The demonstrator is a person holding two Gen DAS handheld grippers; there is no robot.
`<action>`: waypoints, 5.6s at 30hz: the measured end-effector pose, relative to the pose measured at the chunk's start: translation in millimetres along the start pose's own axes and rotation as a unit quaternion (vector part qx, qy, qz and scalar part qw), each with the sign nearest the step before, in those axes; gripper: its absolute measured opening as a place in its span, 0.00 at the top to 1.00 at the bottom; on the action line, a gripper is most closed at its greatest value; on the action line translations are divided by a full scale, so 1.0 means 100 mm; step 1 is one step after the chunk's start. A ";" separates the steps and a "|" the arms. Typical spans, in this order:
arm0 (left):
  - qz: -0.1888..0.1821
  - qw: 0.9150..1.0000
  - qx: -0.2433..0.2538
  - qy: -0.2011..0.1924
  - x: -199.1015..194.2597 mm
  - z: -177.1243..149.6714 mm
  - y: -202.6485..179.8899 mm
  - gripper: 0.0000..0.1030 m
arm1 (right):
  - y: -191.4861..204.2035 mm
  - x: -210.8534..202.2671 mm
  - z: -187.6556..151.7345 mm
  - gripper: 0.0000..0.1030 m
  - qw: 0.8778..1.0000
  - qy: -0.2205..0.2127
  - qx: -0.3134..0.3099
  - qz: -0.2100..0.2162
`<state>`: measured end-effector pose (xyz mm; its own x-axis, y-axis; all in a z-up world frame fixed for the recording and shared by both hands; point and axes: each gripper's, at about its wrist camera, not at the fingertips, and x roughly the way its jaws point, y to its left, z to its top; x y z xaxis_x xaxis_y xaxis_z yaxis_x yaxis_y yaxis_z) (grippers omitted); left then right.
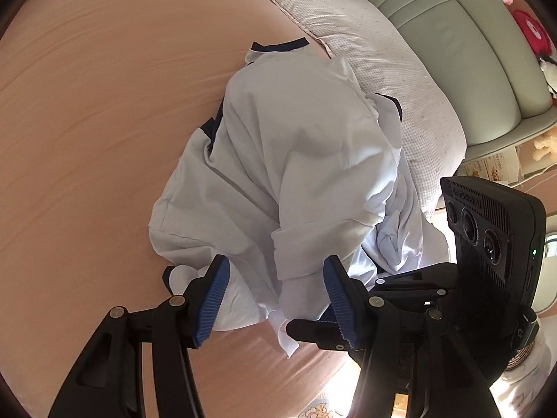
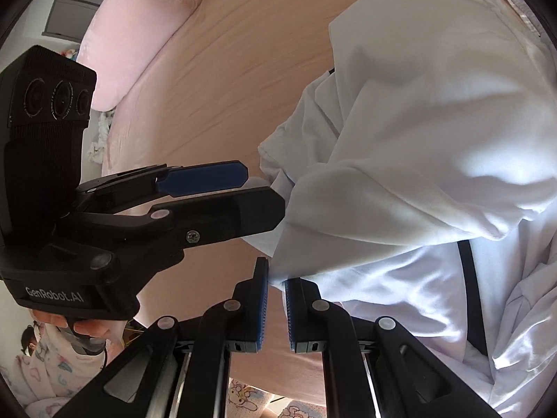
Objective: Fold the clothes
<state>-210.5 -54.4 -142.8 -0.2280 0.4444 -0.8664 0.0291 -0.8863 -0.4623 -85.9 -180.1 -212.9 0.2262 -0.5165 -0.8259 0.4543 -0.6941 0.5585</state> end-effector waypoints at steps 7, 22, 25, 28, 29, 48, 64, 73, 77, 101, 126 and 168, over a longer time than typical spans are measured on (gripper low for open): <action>0.018 0.999 0.042 0.013 0.25 -0.01 -0.16 0.48 | 0.05 0.01 -0.05 0.93 1.000 0.011 -0.005 0.002; 0.082 0.994 0.028 0.060 0.56 -0.09 0.00 0.83 | -0.52 -0.46 0.04 0.64 0.993 -0.002 0.092 -0.072; 0.093 0.993 0.018 0.074 0.62 -0.12 0.06 0.83 | -0.66 -0.68 0.10 0.64 0.986 -0.055 0.131 -0.083; 0.100 0.992 0.018 0.080 0.64 -0.13 0.09 0.83 | -0.83 -0.84 0.16 0.64 0.977 -0.094 0.174 -0.074; 0.101 0.992 0.017 0.081 0.64 -0.14 0.10 0.83 | -0.88 -0.85 0.18 0.64 0.975 -0.099 0.185 -0.070; 0.104 0.991 0.059 0.065 0.47 -0.38 0.17 0.81 | -1.00 -0.73 0.42 0.88 0.970 -0.148 0.185 -0.061; 0.108 0.994 0.025 0.008 -0.01 -0.20 0.26 0.54 | -0.38 -0.41 0.21 0.89 0.992 -0.071 0.100 -0.012; 0.103 0.991 0.079 -0.011 -0.01 -0.35 0.07 0.54 | -0.19 -0.18 0.10 0.89 0.996 -0.024 0.080 0.006; 0.106 0.992 0.066 0.001 0.00 -0.13 0.05 0.54 | -0.20 -0.12 0.01 0.89 0.997 -0.015 0.082 0.010; 0.091 0.993 0.076 0.004 0.18 0.22 -0.30 0.46 | -0.51 -0.48 -0.09 0.59 0.991 0.008 0.113 -0.064; 0.101 0.993 0.058 0.001 0.51 -0.05 -0.04 0.83 | -1.26 -0.96 0.27 0.37 0.984 -0.006 0.174 -0.035; 0.116 0.988 -0.050 -0.085 -0.52 -0.58 0.57 0.46 | -0.68 -0.46 0.65 0.76 0.997 0.025 0.067 0.025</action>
<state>-140.3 -121.0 -135.0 -0.3645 0.1955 -0.9104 0.1938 -0.9404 -0.2796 -183.6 -141.5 -208.0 0.2903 -0.5290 -0.7974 0.3225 -0.7305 0.6020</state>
